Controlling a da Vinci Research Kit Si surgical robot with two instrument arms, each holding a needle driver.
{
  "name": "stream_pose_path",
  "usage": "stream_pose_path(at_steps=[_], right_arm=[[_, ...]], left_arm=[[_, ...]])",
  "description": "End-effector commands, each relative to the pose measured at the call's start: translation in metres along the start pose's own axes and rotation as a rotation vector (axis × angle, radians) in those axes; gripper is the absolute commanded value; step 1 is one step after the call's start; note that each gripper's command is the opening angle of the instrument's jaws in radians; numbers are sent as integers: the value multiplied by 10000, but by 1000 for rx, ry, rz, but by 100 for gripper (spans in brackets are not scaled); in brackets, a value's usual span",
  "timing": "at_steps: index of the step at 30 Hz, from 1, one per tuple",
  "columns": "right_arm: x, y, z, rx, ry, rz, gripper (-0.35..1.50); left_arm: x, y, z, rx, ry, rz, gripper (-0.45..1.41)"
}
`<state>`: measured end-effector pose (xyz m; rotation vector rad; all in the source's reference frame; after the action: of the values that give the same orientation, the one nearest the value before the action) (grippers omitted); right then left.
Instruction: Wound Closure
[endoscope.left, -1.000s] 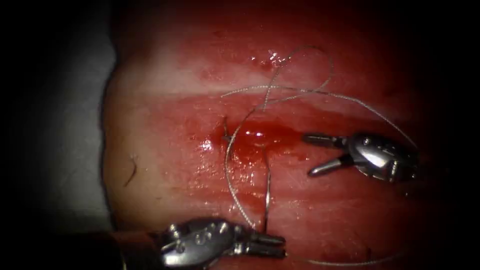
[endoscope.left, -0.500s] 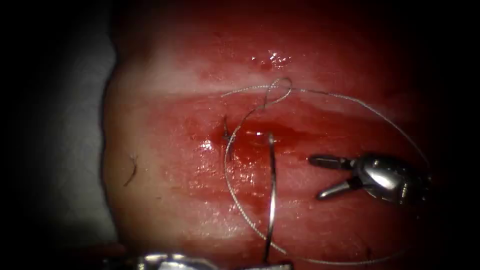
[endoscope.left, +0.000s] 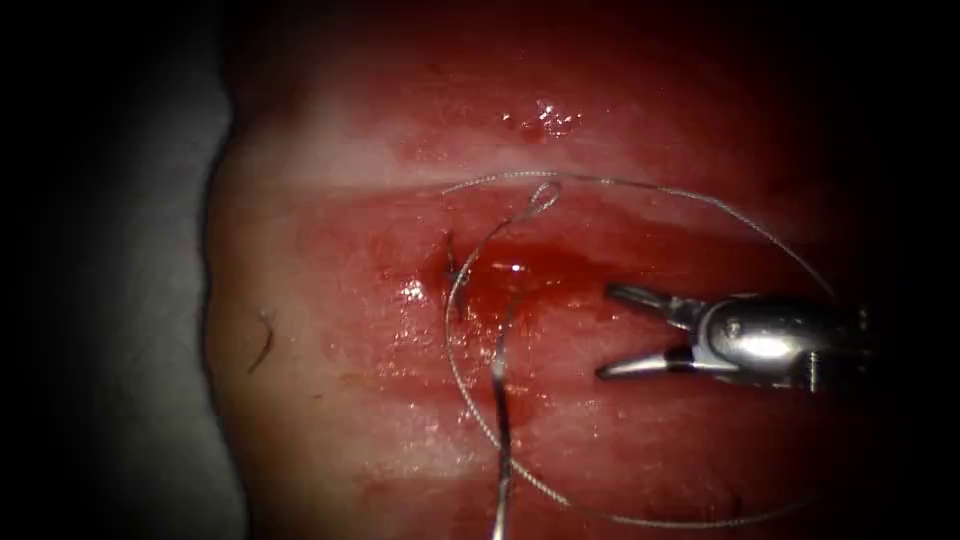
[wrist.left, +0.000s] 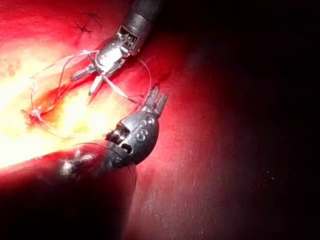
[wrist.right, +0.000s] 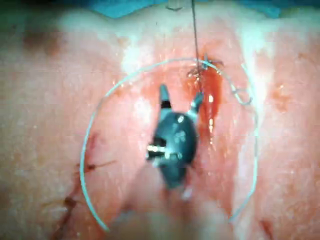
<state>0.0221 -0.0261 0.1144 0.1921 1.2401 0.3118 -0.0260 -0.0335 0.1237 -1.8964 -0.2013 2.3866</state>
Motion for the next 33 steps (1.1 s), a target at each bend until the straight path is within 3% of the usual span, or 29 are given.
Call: stream_pose_path(at_steps=[1,5,11,15,16,17,19,20,22,23,25,30,33], right_arm=[[-6,-7,16,-6,-1,-14,126],[-8,-4,22,-14,-6,-26,126],[-10,-2,6,-19,0,26,118],[-15,-4,-19,11,5,229,113],[-19,-4,-35,30,6,308,106],[-19,-4,-35,30,6,308,106],[-21,-1,-43,63,10,377,106],[-21,0,-43,79,12,400,101],[-21,2,-42,107,16,434,111],[-20,6,-37,107,16,466,125],[-17,14,-29,87,14,490,125],[-9,35,-16,68,12,587,121],[-6,48,-1,116,18,664,118]], left_arm=[[-7,8,5,-2,0,-6,-45],[-8,2,5,0,-1,-10,-45],[-29,-27,24,79,-49,-26,-45],[-69,-59,52,180,-134,29,-45],[-104,-75,71,228,-177,43,-45],[-104,-75,71,228,-177,43,-45],[-135,-83,84,251,-197,52,-45],[-147,-85,89,261,-207,57,-45],[-156,-86,92,268,-213,62,-45],[-175,-87,97,280,-225,71,-45],[-194,-84,100,278,-226,84,-45],[-205,-84,101,266,-236,150,-45],[-205,-87,105,239,-221,226,-45]])
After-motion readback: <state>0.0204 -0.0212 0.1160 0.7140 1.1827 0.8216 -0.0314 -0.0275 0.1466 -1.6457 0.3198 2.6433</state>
